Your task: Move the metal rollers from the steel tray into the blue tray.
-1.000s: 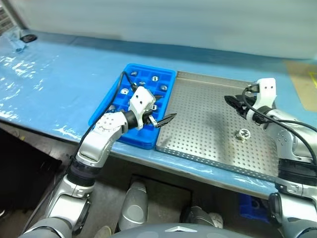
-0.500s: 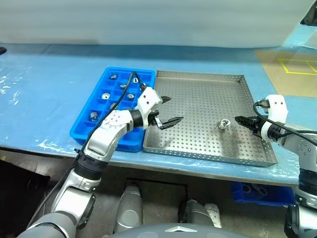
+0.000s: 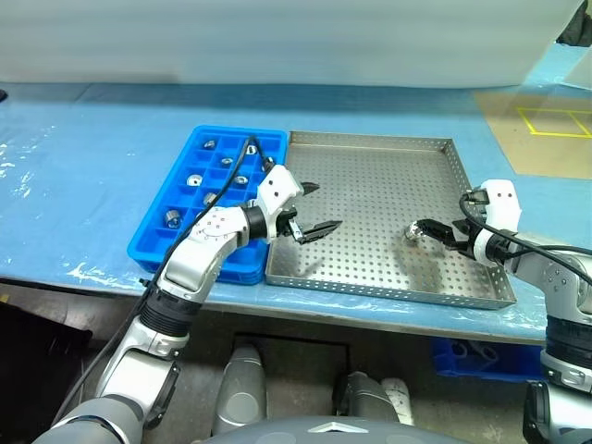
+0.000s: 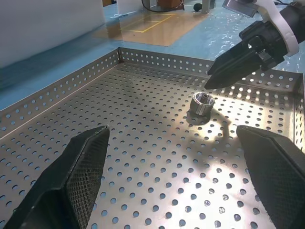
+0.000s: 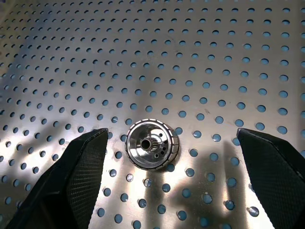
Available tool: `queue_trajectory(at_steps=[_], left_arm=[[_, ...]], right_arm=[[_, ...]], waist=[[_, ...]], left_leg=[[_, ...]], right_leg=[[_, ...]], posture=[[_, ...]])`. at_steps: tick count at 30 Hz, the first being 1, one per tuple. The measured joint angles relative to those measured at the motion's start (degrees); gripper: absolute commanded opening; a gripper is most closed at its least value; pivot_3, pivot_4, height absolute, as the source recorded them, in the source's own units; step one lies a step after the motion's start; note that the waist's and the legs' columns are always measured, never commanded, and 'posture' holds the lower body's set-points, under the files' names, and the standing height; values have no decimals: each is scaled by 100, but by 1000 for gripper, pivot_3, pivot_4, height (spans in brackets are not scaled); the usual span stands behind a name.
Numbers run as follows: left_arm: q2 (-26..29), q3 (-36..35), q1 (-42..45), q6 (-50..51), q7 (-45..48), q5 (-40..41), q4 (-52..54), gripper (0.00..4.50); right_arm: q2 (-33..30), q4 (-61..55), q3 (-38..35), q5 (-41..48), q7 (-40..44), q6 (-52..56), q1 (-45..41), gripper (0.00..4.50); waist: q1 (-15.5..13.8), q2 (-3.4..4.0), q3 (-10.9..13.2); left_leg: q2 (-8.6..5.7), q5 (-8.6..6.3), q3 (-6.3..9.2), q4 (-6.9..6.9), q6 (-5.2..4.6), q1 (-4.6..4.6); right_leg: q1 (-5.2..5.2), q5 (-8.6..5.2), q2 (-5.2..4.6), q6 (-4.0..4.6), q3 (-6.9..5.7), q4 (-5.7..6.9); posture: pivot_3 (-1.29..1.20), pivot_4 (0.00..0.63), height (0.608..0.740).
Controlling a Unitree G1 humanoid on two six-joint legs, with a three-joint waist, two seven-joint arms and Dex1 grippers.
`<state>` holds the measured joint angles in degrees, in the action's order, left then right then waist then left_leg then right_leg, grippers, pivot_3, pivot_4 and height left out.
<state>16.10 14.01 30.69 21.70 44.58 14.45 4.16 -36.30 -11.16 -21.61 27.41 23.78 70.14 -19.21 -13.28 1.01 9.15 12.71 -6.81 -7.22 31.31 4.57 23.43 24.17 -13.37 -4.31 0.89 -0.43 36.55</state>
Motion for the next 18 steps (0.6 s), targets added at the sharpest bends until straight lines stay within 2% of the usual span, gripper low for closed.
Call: queue_trajectory(at_steps=[10,13,18], left_arm=[[-8,-1,-11,3,-2,-26,1,4500],[-12,-1,-11,4,-6,-27,1,4500],[-12,-2,-11,4,-14,-29,2,4500]], right_arm=[[222,288,385,-12,16,-101,-58,4461],[269,633,520,-100,16,-315,-72,3853],[286,935,664,-249,25,-770,-159,2083]], waist=[[0,0,0],[-1,0,0],[0,0,0]], left_leg=[[0,0,0,-1,0,1],[0,0,0,-1,0,3],[0,0,0,-2,0,4]], right_leg=[[0,0,-2,0,-1,-1],[0,0,-4,0,-3,-1],[1,-1,-4,1,-4,-2]], posture=[[234,150,740],[239,150,740],[250,150,740]])
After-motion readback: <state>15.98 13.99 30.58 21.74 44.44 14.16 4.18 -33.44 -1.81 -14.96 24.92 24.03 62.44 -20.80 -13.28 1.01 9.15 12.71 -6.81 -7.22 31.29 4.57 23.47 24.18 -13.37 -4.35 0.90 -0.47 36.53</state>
